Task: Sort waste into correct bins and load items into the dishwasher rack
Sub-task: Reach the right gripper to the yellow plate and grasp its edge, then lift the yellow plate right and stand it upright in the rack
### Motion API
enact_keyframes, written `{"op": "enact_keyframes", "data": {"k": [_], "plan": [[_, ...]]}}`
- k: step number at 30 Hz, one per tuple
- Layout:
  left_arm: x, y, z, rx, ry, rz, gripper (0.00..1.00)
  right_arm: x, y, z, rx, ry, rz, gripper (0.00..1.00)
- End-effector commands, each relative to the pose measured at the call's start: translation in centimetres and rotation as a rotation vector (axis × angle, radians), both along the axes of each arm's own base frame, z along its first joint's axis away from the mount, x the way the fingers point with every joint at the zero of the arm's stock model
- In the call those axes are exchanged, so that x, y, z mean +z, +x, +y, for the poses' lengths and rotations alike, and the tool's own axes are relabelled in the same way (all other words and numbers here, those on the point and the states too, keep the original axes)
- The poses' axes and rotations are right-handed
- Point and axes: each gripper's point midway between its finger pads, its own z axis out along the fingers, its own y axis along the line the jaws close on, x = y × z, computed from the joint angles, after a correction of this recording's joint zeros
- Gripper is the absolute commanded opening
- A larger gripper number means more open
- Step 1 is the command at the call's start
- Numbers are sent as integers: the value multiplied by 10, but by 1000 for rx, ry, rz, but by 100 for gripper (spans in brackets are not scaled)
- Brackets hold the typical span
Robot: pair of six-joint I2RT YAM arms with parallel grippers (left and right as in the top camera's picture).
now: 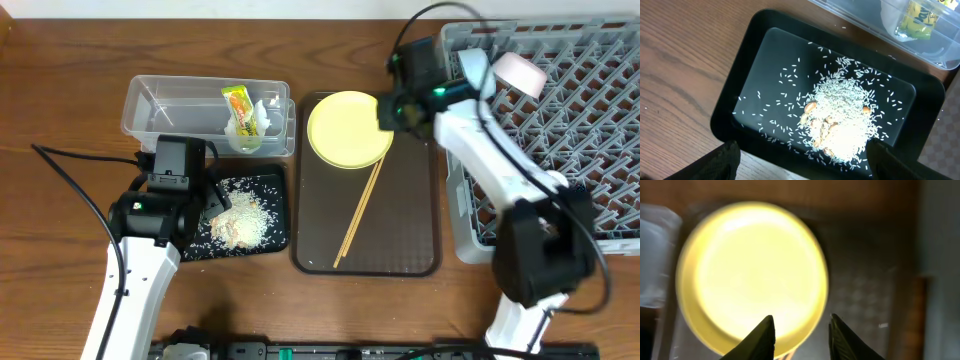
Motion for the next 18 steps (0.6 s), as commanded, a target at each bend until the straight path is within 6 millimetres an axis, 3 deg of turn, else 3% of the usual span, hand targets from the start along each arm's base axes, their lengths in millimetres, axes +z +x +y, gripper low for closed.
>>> {"op": "enact_keyframes", "data": {"k": [1,6,12,18], "plan": [[3,1,5,23,14,-9,83,-45,-8,-4,-116,-26,100,27],[3,1,5,23,14,-9,83,-80,-10,-15,-174,-87,152,28],[3,1,4,23,13,-10,83,-83,-8,-13,-173,-93,143,28],[3,1,4,23,13,-9,83,-85,-15,-13,-193,-95,169,1]]}}
